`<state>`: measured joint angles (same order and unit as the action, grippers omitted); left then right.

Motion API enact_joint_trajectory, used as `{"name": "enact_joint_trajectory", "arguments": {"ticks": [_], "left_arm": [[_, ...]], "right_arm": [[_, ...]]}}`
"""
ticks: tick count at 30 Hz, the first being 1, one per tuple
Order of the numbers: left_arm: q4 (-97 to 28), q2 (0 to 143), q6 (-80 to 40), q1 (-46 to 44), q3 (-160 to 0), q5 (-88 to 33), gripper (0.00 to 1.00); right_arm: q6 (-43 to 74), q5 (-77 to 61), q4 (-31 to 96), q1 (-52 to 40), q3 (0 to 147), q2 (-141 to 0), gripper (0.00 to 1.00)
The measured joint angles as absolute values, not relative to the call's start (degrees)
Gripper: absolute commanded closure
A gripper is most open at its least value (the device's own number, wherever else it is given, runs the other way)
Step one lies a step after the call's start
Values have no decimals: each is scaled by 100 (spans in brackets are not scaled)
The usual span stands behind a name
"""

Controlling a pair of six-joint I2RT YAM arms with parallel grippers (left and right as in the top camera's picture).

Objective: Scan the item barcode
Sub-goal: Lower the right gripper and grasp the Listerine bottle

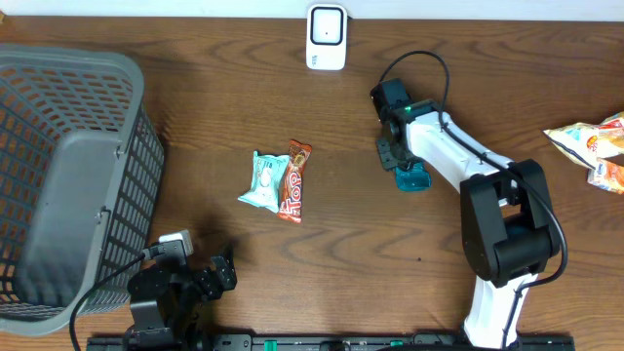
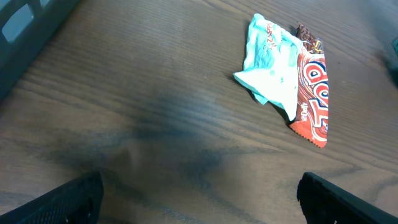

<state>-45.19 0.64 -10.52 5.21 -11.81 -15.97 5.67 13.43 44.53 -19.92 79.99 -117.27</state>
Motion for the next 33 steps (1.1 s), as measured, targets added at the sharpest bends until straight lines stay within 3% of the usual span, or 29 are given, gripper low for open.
{"name": "enact_joint_trajectory", "arguments": {"ticks": [16,33], "left_arm": [[-4519,64,-1052,521,-1181,-1597,2],[-4519,64,-1052,521,-1181,-1597,2]], "right_arm": [[-698,-1739,5035,-1863,8082,-11858,52],[-803,-2034,5548,-1861,8519,-11970,40]]}}
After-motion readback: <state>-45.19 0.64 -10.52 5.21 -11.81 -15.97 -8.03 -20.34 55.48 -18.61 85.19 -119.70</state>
